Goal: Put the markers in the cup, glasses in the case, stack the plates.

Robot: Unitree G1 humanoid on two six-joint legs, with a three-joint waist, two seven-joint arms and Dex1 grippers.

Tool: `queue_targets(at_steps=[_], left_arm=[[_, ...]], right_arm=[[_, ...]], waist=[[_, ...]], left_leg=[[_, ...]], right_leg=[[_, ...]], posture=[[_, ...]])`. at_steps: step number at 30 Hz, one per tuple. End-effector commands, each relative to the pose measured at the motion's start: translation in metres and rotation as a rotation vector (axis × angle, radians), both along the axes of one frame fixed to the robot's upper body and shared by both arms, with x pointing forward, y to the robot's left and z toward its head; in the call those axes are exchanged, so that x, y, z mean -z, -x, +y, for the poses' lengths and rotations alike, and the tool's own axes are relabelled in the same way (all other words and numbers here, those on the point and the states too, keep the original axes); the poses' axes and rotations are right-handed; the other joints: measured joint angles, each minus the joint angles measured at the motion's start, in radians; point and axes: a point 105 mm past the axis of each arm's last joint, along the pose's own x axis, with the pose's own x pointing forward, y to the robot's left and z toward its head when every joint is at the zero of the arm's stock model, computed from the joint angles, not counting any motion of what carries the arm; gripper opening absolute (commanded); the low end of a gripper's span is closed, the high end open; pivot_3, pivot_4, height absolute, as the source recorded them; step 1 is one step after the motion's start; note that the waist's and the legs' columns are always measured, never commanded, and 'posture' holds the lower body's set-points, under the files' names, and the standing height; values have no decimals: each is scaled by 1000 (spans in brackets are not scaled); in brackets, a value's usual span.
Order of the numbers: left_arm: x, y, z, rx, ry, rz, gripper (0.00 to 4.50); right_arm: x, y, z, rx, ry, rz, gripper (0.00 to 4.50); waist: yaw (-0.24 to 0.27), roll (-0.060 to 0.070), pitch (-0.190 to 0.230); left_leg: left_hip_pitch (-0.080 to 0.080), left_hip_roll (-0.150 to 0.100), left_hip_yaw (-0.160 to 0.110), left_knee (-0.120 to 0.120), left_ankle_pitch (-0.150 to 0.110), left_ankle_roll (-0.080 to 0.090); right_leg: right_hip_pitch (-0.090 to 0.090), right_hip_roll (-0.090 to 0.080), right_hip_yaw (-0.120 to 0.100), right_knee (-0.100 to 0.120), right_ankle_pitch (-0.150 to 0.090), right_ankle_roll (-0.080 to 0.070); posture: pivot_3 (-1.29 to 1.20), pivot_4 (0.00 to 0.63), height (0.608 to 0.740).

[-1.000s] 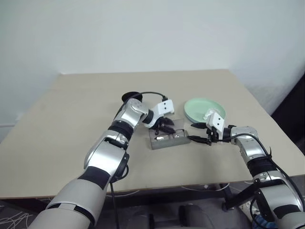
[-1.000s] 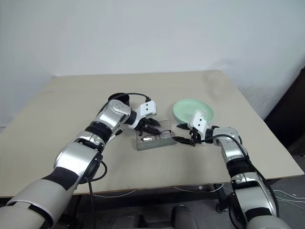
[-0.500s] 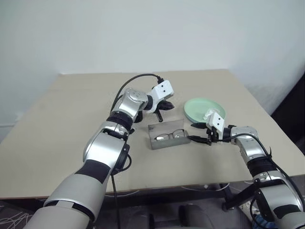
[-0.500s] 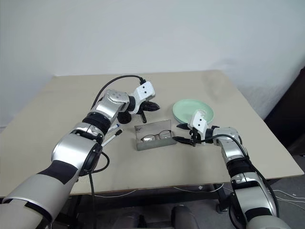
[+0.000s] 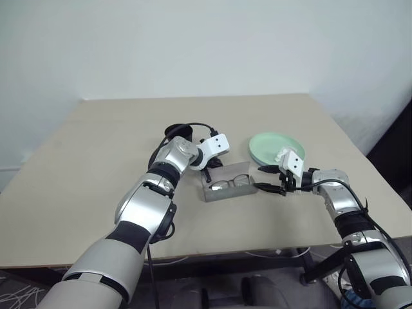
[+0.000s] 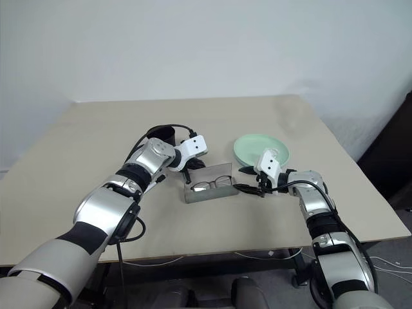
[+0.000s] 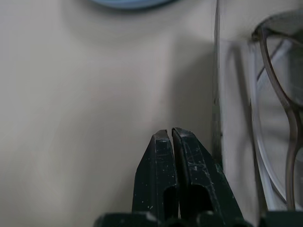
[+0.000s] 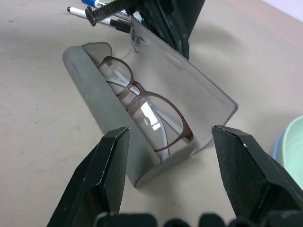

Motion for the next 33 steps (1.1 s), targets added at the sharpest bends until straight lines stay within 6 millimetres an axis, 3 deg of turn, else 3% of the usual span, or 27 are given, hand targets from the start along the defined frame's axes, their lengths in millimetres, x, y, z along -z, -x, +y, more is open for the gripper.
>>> queue_targets(at_steps=[1, 10, 16, 22, 28, 31, 33], left_arm=[[-3, 3, 0, 37, 3, 18, 27], [-15, 23, -9, 187, 140, 145, 27], [-3, 35, -6, 241, 105, 190, 27], [3, 35, 0, 221, 63, 167, 27], [-32, 14, -10, 113, 274, 28, 27], [-53, 7, -4, 67, 369, -75, 27], [-57, 8, 6, 52, 381, -109, 27]], right_arm=[[-22, -5, -2, -3, -33, -58, 2997], [-23, -7, -5, 8, -34, -59, 2997], [-23, -8, -5, 12, -37, -59, 2997], [-24, -9, -5, 13, -36, -61, 2997], [-24, -8, -4, 13, -34, -63, 2997], [-24, -9, -5, 15, -34, -64, 2997], [-24, -9, -6, 18, -33, -65, 2997]], waist=[[0, 0, 0], [0, 0, 0], [0, 0, 0], [0, 0, 0], [0, 0, 0], [0, 0, 0], [-1, 0, 0]], left_leg=[[0, 0, 0, 0, 0, 0], [0, 0, 0, 0, 0, 0], [0, 0, 0, 0, 0, 0], [1, 0, 0, 0, 0, 0], [0, 1, 0, 0, 0, 0], [0, 1, 0, 0, 0, 0], [0, 1, 0, 0, 0, 0]], right_leg=[[0, 0, 0, 0, 0, 0], [0, 0, 0, 0, 0, 0], [0, 0, 0, 0, 0, 0], [0, 0, 0, 0, 0, 0], [0, 0, 0, 0, 0, 0], [0, 0, 0, 0, 0, 0], [0, 0, 0, 0, 0, 0]], posture=[[0, 0, 732], [0, 0, 732], [0, 0, 732], [0, 0, 732], [0, 0, 732], [0, 0, 732], [0, 0, 732]])
